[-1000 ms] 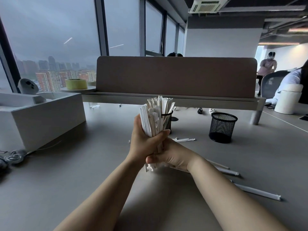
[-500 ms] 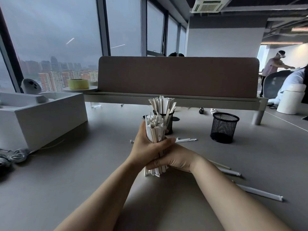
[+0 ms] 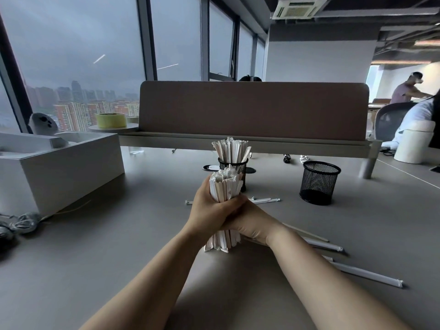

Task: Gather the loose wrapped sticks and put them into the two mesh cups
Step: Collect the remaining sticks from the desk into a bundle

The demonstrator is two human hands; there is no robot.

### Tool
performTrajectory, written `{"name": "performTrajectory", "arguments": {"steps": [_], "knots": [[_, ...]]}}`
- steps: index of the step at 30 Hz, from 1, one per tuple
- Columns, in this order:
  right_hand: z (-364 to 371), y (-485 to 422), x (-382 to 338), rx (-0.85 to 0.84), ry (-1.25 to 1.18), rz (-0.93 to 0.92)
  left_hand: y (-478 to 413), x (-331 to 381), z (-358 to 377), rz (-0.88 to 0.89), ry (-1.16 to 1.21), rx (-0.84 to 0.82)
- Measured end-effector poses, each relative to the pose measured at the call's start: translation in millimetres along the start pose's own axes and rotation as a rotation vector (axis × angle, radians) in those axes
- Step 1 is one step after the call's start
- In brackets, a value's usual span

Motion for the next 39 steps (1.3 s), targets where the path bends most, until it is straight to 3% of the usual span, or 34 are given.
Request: {"name": "performTrajectory", "arguments": {"steps": [5, 9, 16, 20, 27, 35, 39], "knots": [[0, -6, -15, 0.136, 0.076, -0.059, -3, 13, 1, 0.038, 0.069, 0.014], [-6, -2, -24, 0.133, 0.253, -0.122, -4, 16, 4, 0.048, 0.084, -0.046], [4, -7, -10, 0.057, 0.091, 0.027, -4, 7, 3, -0.011, 0.059, -0.026], [-4, -4, -3, 0.070, 0.024, 0.005, -5, 14, -2, 0.022, 0.061, 0.037], [5, -5, -7, 0.062, 0.102, -0.026, -1, 12, -1, -0.012, 0.067, 0.003], [7, -1, 5, -0.082, 0.201, 0.012, 6, 4, 4, -0.024, -0.004, -0.056], [3, 1, 2, -0.095, 0.040, 0.041, 5, 7, 5, -0.019, -0.006, -0.038]]}}
Point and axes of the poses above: each hand's wrist, its own y-axis away from the middle knuckle, its own z-axis out of the palm, x = y × z, the point moved 7 cm from there along -y, towards the middle knuckle, and after that the axes turned 6 degrees about x, right-handed, at the moved point
